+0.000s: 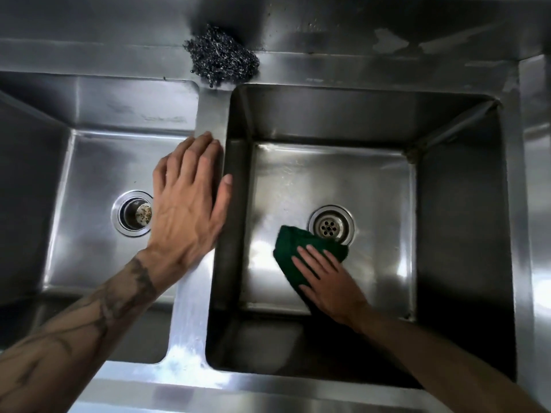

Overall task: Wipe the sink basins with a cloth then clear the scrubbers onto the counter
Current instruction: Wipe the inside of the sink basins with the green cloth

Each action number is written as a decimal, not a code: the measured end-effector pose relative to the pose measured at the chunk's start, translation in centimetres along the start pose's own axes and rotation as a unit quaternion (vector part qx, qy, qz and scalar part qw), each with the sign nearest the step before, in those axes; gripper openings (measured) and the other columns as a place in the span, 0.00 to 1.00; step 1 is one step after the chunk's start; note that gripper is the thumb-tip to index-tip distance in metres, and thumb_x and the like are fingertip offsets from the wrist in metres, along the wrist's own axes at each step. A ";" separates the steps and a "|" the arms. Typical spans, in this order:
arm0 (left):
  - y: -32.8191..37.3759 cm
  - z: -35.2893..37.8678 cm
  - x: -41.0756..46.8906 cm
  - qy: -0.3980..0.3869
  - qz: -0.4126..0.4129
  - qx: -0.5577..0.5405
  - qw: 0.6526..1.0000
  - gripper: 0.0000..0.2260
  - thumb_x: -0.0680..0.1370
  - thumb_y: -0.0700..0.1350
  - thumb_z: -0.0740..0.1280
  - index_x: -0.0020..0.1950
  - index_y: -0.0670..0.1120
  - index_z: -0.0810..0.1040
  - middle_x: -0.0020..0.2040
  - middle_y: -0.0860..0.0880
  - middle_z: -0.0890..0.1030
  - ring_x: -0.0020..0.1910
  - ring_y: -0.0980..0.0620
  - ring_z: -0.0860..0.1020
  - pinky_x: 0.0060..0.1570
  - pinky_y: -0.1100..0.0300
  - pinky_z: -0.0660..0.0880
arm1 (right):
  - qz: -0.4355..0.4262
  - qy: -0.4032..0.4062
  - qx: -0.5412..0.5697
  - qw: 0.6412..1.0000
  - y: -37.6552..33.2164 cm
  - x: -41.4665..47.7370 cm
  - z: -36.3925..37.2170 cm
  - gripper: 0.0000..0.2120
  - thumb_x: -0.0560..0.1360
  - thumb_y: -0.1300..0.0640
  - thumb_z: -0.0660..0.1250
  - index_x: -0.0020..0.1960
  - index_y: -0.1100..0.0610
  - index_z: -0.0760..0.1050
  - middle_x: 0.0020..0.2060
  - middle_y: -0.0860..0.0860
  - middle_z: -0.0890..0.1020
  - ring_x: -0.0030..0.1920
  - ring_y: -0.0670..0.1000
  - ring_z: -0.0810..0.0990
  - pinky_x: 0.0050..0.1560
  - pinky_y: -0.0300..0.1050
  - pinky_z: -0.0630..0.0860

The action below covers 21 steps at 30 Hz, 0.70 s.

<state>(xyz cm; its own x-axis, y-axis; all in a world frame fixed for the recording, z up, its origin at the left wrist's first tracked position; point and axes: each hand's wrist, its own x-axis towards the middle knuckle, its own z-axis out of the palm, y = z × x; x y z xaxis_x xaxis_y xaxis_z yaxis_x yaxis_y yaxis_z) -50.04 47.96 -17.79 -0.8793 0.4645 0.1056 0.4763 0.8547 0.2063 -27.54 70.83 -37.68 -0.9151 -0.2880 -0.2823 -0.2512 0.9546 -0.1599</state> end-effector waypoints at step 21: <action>0.8 0.5 -2.2 0.005 -0.013 -0.031 0.999 0.24 0.86 0.51 0.57 0.79 0.41 0.67 0.81 0.42 0.67 0.80 0.38 0.64 0.77 0.40 0.62 | 0.201 -0.018 -0.007 0.979 10.9 -6.7 -1.2 0.30 0.83 0.45 0.47 0.83 0.56 0.52 0.82 0.58 0.56 0.81 0.60 0.55 0.78 0.62 0.57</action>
<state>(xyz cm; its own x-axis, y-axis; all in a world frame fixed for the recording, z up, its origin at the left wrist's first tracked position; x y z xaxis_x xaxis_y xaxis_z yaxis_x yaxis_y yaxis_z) -47.77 47.75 -18.30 -0.8916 0.4395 0.1092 0.4522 0.8506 0.2684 -24.53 83.29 -36.36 -0.9295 0.1093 -0.3523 0.1228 0.9923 -0.0161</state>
